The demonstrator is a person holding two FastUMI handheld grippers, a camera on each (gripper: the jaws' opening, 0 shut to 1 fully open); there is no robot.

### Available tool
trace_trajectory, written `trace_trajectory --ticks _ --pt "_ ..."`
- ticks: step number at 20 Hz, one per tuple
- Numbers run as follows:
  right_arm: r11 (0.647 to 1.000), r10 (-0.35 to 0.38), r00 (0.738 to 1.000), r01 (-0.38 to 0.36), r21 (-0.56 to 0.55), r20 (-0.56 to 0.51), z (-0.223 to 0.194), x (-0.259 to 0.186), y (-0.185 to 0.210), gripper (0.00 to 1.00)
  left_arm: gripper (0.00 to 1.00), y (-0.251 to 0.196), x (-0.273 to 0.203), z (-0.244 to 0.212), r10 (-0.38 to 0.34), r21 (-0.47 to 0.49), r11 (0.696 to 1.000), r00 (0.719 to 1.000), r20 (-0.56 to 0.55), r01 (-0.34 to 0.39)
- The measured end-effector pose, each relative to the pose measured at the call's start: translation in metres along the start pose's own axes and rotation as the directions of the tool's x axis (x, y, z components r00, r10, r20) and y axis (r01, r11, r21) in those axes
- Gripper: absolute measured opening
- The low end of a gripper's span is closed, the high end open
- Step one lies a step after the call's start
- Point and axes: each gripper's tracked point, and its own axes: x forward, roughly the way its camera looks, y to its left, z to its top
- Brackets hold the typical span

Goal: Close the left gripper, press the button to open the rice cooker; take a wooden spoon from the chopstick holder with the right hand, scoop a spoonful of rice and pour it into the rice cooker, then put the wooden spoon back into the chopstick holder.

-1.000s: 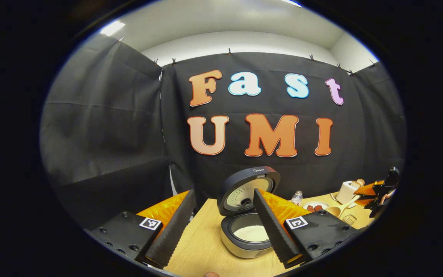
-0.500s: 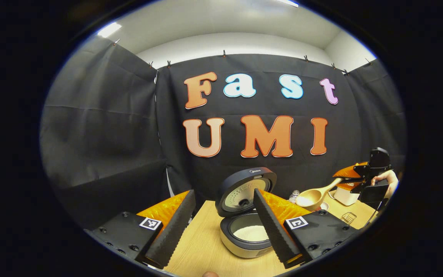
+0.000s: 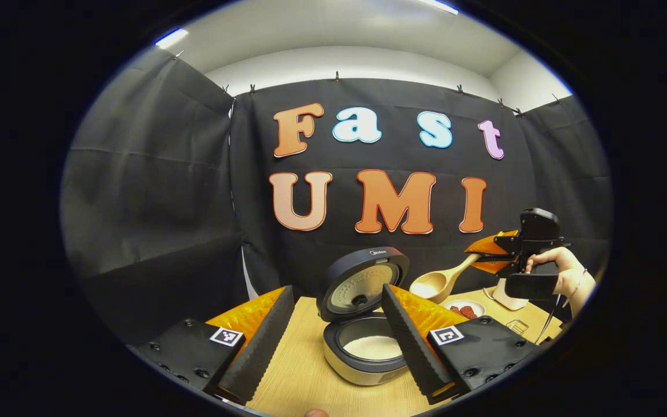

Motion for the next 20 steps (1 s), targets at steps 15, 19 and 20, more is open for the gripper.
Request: trace_trajectory --ticks 15,19,20 --pt "0.963 -0.021 1.000 0.025 -0.267 0.019 -0.021 0.019 0.017 0.11 1.00 0.026 -0.002 0.001 0.002 -0.016 1.000 1.000 -0.006 -0.002" --pt "0.952 -0.015 1.000 0.020 -0.305 0.020 -0.025 0.023 0.021 0.12 1.00 0.028 0.000 0.000 0.002 -0.017 1.000 1.000 -0.009 -0.002" --pt "0.948 -0.013 1.000 0.018 -0.319 0.019 -0.026 0.025 0.023 0.11 1.00 0.029 -0.001 0.000 0.003 -0.016 1.000 1.000 -0.010 -0.003"
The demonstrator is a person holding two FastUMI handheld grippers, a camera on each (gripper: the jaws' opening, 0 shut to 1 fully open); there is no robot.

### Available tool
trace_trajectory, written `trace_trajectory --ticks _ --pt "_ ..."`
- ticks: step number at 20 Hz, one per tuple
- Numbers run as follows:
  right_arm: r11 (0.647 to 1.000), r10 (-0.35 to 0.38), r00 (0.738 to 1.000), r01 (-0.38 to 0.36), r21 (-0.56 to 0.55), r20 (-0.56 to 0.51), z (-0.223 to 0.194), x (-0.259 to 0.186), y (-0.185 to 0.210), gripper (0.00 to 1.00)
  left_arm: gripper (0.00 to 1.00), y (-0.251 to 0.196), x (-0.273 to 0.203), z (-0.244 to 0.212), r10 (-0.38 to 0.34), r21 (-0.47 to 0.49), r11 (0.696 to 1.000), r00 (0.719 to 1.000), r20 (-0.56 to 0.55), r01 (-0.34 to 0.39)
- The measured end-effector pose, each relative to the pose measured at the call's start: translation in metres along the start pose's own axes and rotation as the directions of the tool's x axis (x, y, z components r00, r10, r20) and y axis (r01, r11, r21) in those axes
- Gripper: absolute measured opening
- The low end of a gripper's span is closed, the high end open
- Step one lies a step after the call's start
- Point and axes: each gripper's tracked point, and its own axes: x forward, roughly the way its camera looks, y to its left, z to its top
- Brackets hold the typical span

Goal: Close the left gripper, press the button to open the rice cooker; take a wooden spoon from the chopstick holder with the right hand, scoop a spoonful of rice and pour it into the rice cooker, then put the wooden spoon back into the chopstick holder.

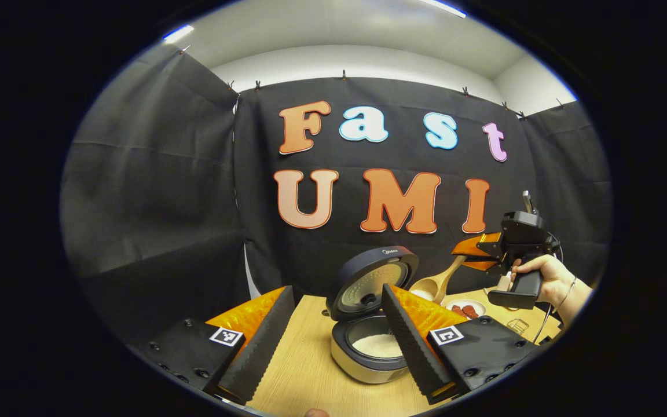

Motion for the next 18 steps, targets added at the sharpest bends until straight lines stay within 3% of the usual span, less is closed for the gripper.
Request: trace_trajectory --ticks 18 --pt "0.971 0.069 0.998 -0.065 -0.229 0.009 -0.016 0.011 0.036 0.11 1.00 0.020 -0.001 0.001 0.041 -0.015 0.999 0.999 0.003 -0.041"
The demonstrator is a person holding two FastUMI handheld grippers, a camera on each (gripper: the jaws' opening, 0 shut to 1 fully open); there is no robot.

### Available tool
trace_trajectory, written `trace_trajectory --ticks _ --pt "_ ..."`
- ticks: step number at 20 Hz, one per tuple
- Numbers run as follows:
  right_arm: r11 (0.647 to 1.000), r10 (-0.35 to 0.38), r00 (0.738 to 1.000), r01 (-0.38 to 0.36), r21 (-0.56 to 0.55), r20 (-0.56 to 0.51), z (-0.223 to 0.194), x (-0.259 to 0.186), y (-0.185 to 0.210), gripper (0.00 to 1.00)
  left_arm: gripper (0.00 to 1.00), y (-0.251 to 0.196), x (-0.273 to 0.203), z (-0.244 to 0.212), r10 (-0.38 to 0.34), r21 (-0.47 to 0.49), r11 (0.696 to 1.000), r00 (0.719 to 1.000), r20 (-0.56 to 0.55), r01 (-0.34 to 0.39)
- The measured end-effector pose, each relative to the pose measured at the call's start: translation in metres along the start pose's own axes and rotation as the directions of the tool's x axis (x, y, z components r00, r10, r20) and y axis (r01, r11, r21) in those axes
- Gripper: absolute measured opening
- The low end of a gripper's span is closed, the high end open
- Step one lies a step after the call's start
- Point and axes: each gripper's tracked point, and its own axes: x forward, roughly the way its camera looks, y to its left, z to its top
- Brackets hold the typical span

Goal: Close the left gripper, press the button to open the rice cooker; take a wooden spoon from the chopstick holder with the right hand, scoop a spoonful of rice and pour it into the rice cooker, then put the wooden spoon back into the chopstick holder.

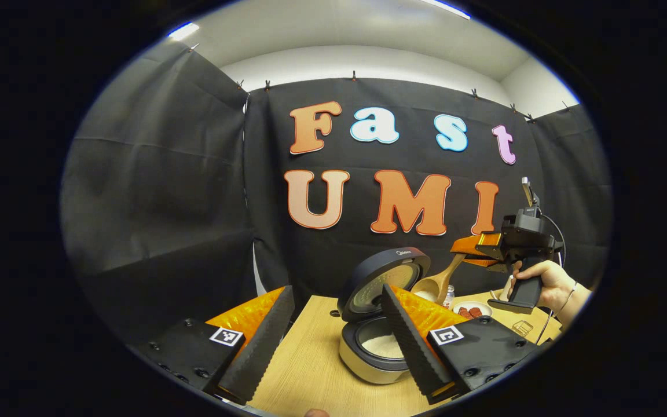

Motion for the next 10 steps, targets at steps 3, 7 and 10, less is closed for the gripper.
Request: trace_trajectory --ticks 3,7,10 --pt "0.999 0.004 1.000 -0.003 -0.034 0.007 -0.0004 -0.0025 0.0027 0.11 1.00 0.0029 -0.0015 -0.0015 0.008 -0.002 1.000 1.000 -0.002 -0.008" --pt "0.997 0.009 1.000 -0.008 -0.077 0.012 -0.0012 -0.0015 0.0038 0.11 1.00 0.0037 -0.0026 -0.0047 0.011 -0.001 1.000 1.000 -0.008 -0.011" --pt "0.993 0.013 1.000 -0.012 -0.115 0.012 -0.0049 -0.0012 0.0051 0.12 1.00 0.0057 -0.0013 -0.0050 0.016 -0.001 1.000 1.000 -0.011 -0.016"
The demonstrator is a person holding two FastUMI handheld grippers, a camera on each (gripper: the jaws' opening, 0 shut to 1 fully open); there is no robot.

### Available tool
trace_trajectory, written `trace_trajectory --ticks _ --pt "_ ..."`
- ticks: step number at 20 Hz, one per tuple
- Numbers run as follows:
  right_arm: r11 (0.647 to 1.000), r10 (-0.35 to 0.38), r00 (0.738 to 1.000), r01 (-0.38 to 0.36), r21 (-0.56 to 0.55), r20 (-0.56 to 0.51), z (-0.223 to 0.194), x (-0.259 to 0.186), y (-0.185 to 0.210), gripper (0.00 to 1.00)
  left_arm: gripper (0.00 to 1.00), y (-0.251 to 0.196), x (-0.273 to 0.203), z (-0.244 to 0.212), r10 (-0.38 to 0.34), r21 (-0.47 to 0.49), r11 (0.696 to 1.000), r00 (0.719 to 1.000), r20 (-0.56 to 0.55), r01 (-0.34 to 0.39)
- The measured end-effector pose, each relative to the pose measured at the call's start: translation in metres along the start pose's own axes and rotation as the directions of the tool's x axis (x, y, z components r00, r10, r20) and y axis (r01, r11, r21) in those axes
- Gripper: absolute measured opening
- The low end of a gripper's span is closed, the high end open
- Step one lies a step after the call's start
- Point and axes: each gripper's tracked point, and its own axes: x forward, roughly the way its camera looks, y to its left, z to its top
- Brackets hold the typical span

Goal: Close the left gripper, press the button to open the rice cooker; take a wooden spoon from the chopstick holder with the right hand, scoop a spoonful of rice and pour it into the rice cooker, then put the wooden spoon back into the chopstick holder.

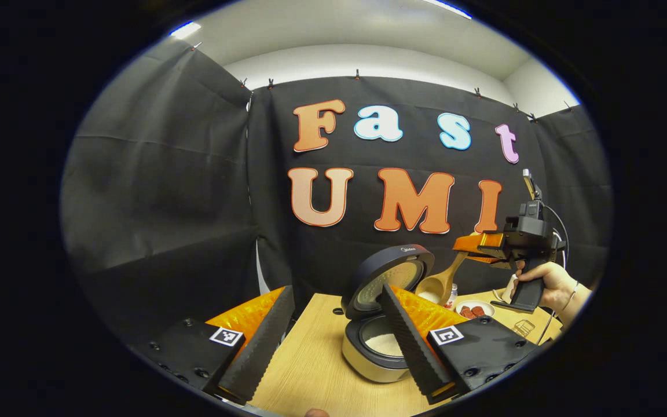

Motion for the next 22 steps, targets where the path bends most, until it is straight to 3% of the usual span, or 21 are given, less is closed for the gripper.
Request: trace_trajectory --ticks 15,22 --pt "0.969 0.052 0.999 -0.047 -0.242 0.013 -0.014 0.000 0.005 0.11 1.00 -0.001 -0.003 -0.002 0.003 0.000 1.000 1.000 -0.002 -0.003" --pt "0.874 0.101 0.995 -0.092 -0.477 -0.008 -0.035 0.002 0.009 0.11 0.99 0.002 -0.004 -0.005 0.011 0.000 1.000 1.000 -0.009 -0.011"
